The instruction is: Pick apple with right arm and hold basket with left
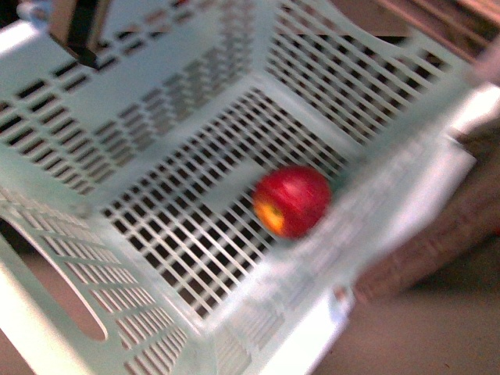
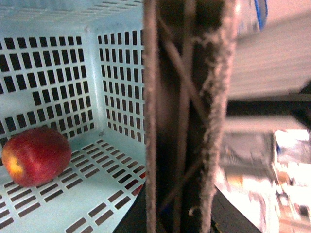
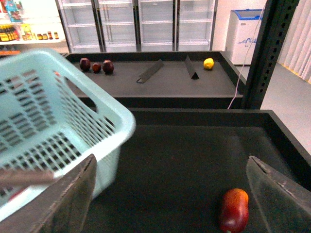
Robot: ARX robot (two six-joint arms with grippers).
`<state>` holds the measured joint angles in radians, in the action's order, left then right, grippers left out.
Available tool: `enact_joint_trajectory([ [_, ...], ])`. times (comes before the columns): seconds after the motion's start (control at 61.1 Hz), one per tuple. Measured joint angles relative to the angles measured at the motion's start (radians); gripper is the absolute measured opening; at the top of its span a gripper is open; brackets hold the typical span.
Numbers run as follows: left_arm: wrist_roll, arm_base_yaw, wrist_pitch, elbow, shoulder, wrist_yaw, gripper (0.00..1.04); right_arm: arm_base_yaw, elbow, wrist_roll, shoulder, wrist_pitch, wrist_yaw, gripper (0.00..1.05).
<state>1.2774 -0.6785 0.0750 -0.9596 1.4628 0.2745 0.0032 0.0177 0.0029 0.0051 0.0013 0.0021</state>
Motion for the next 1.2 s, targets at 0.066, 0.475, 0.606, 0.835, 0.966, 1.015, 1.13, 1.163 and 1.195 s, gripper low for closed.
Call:
enact_joint_trajectory([
  [0.066,-0.011,0.012,0.007,-0.003,0.006,0.098,0.06,0.000,0.000,0.000,0.000,0.000,0.000,0.96],
  [0.475,0.156,0.275,0.052,0.065,0.012,-0.019,0.06,0.000,0.000,0.000,0.000,-0.001,0.000,0.96],
  [0.606,0.163,0.359,0.048,0.095,0.013,-0.043,0.06,0.000,0.000,0.000,0.000,-0.001,0.000,0.96],
  [0.835,0.185,0.453,0.094,0.177,0.059,-0.087,0.06,0.000,0.000,0.000,0.000,-0.001,0.000,0.96],
  [0.966,0.242,0.465,0.133,0.216,0.089,-0.120,0.06,0.000,0.000,0.000,0.000,-0.001,0.000,0.96],
  [1.015,0.267,0.467,0.145,0.224,0.096,-0.123,0.06,0.000,0.000,0.000,0.000,-0.001,0.000,0.96],
  [1.13,0.297,0.470,0.148,0.228,0.110,-0.124,0.06,0.000,0.000,0.000,0.000,-0.001,0.000,0.96],
  [1.163,0.300,0.471,0.148,0.231,0.113,-0.125,0.06,0.000,0.000,0.000,0.000,-0.001,0.000,0.96],
  [1.195,0.302,0.472,0.147,0.236,0.116,-0.126,0.06,0.000,0.000,0.000,0.000,-0.001,0.000,0.96],
])
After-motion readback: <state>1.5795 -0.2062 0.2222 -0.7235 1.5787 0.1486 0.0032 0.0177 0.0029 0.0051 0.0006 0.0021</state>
